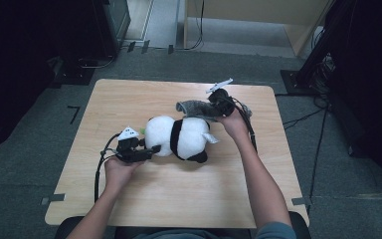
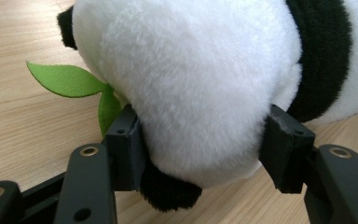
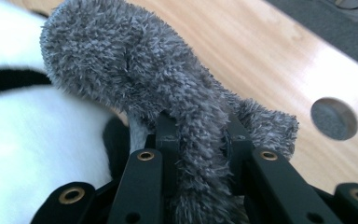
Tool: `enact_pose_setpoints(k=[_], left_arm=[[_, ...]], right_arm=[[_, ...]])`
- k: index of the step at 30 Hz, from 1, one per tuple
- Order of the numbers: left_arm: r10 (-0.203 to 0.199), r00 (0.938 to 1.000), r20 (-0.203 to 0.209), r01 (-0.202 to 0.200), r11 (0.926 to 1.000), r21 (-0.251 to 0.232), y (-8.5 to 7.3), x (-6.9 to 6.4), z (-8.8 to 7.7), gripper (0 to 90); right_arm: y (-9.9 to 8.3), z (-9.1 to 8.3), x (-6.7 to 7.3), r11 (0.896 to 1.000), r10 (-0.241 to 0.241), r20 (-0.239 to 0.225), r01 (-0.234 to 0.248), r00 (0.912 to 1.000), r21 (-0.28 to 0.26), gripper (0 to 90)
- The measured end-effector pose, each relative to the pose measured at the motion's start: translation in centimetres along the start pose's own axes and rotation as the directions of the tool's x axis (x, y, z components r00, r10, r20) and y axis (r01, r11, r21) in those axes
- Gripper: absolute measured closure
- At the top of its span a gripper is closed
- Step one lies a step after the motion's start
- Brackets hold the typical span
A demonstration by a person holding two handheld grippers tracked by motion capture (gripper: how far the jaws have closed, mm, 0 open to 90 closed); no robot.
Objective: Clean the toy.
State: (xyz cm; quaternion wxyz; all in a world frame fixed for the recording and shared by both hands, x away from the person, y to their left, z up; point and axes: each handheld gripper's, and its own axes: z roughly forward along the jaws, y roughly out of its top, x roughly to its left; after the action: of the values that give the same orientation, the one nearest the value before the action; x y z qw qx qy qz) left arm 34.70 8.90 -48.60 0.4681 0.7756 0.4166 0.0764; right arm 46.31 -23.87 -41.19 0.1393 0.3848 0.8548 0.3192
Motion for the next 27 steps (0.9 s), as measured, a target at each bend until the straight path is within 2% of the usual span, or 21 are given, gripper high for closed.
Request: enact_pose_setpoints(k=[4,8,12,17,23,27], left_arm=[[-0.001,1.0,0.007,0.001,1.0,-0.002,0.0,0.0,0.0,37.7],[-0.009,0.9997,0.024,0.009,1.0,-0.004,0.0,0.1,0.0,32.0],[-0.003,0.9995,0.033,0.004,0.9999,-0.014,-0.1,0.1,0.0,27.1],[0.004,0.9992,0.04,-0.003,0.9997,-0.024,-0.1,0.2,0.0,22.4],[0.003,0.9992,0.039,-0.002,0.9997,-0.025,-0.1,0.2,0.1,20.0],[0.009,0.9994,0.035,-0.008,0.9996,-0.025,-0.1,0.2,0.1,19.8]], right_arm=[[1.7,-0.5,0.4,1.0,-0.001,0.016,0.001,0.9999,-0.022,74.6],[3.6,-0.1,1.4,0.999,-0.015,0.02,0.016,0.9997,-0.037,74.5],[5.3,1.0,2.8,0.999,-0.03,0.006,0.03,0.9995,-0.036,74.3],[7.5,3.3,5.3,0.997,-0.074,-0.024,0.073,0.9969,-0.031,73.9],[8.6,5.4,7.8,0.993,-0.115,-0.072,0.114,0.9908,-0.015,73.8],[8.5,6.2,8.5,0.99,-0.135,-0.088,0.137,0.9869,0.02,73.8]])
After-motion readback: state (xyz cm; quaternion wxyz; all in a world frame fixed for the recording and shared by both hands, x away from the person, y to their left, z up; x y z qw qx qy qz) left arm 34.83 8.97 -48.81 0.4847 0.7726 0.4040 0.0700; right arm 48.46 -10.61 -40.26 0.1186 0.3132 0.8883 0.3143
